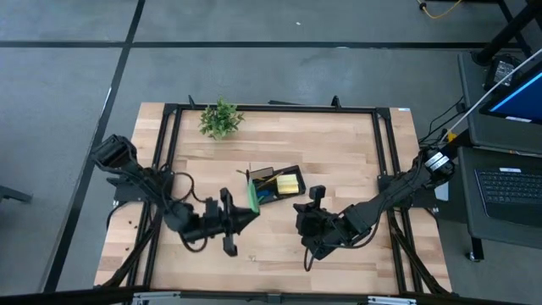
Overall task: Pick and place office supplies into organizer
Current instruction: Put the green scissors into the black desk organizer, then put the top yellow binder clip into the black desk organizer
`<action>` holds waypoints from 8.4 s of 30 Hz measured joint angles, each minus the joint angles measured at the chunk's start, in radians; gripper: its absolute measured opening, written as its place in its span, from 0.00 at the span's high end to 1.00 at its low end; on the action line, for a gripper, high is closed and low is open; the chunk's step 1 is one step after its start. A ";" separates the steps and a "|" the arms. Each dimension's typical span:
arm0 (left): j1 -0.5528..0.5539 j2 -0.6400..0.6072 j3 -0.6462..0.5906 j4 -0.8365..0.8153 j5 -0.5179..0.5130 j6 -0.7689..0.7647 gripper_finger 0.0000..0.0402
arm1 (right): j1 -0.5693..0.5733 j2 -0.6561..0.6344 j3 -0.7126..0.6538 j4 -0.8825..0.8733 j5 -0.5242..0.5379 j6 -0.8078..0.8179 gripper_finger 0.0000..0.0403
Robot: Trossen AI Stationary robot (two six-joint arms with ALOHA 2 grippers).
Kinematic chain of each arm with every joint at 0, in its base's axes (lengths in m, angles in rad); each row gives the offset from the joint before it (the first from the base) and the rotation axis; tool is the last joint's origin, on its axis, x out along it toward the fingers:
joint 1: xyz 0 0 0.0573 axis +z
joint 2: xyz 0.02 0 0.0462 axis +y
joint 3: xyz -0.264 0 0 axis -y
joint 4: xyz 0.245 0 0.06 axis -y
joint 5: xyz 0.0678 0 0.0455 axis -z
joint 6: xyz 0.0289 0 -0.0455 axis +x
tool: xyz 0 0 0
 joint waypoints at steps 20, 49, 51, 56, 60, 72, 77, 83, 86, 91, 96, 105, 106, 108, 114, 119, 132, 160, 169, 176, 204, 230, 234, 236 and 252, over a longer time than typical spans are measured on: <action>0.089 0.000 -0.095 0.094 0.061 -0.427 0.96 | 0.000 0.000 0.000 -0.001 -0.001 0.002 0.99; 0.140 0.224 -0.095 0.199 -0.071 -0.731 0.96 | 0.000 0.000 0.000 -0.003 -0.002 0.021 0.99; 0.154 0.237 -0.095 0.204 -0.086 -0.759 0.96 | 0.000 0.000 0.000 -0.003 -0.002 0.021 0.99; 0.187 0.246 -0.095 0.205 -0.101 -0.831 0.96 | 0.000 0.000 0.000 -0.003 -0.002 0.021 0.99; 0.197 0.246 -0.095 0.205 -0.102 -0.842 0.95 | 0.000 0.000 0.000 -0.004 -0.002 0.021 0.99; 0.202 0.246 -0.095 0.204 -0.261 -0.919 0.95 | 0.000 0.000 0.000 -0.004 -0.002 0.021 0.99; 0.206 0.246 -0.095 0.204 -0.268 -0.934 0.94 | 0.000 0.000 0.000 -0.003 -0.002 0.021 0.99; 0.216 0.246 -0.095 0.204 -0.267 -0.929 0.86 | 0.000 0.000 0.000 -0.003 -0.002 0.021 0.99; 0.225 0.246 -0.095 0.203 -0.266 -0.928 0.81 | 0.000 0.000 0.000 0.000 -0.003 0.021 0.99; 0.244 0.246 -0.095 0.201 -0.258 -0.924 0.75 | 0.000 0.000 0.000 0.000 -0.011 0.025 0.99; 0.262 0.246 -0.095 0.201 -0.258 -0.885 0.69 | 0.000 0.000 0.000 -0.001 -0.012 0.025 0.99; 0.283 0.246 -0.095 0.200 -0.259 -0.789 0.67 | 0.000 0.000 0.000 -0.001 -0.013 0.025 0.99; 0.283 0.245 -0.095 0.193 -0.259 -0.777 0.67 | 0.000 0.000 0.000 -0.001 -0.013 0.025 0.99; 0.282 0.245 -0.095 0.173 -0.259 -0.768 0.67 | 0.000 0.000 0.000 -0.001 -0.013 0.025 0.99; 0.282 0.245 -0.095 0.111 -0.281 -0.710 0.67 | 0.000 0.000 0.000 0.000 -0.013 0.030 0.99; 0.282 0.241 -0.095 0.114 -0.287 -0.626 0.67 | 0.000 0.000 0.000 0.000 -0.014 0.036 0.99; 0.280 0.240 -0.094 -0.002 -0.266 -0.580 0.68 | 0.000 0.000 0.000 0.001 -0.014 0.047 0.99; 0.236 0.058 -0.029 -0.585 -0.114 -0.296 0.69 | 0.000 0.000 0.000 0.008 -0.013 0.046 0.99; 0.084 0.058 0.070 -0.584 -0.134 0.157 0.69 | -0.001 0.000 0.000 0.053 -0.107 0.015 0.99; -0.052 0.058 0.070 -0.642 -0.123 0.126 0.69 | -0.003 0.000 0.000 0.206 -0.330 -0.124 0.99; 0.043 0.199 0.310 -1.468 0.680 -0.178 0.69 | -0.062 -0.018 0.001 0.311 -0.341 -0.131 0.99; 0.087 0.323 0.379 -1.479 0.821 -0.070 0.69 | -0.075 -0.379 -0.543 0.854 -0.379 -0.055 0.99; 0.098 0.358 0.379 -1.452 0.859 -0.070 0.69 | -0.082 -0.385 -0.588 0.882 -0.379 -0.031 0.99; 0.099 0.370 0.378 -1.451 0.866 -0.070 0.69 | -0.085 -0.385 -0.590 0.884 -0.378 -0.029 0.99; 0.105 0.425 0.381 -1.388 0.862 -0.102 0.68 | -0.087 -0.381 -0.590 0.891 -0.379 -0.030 0.99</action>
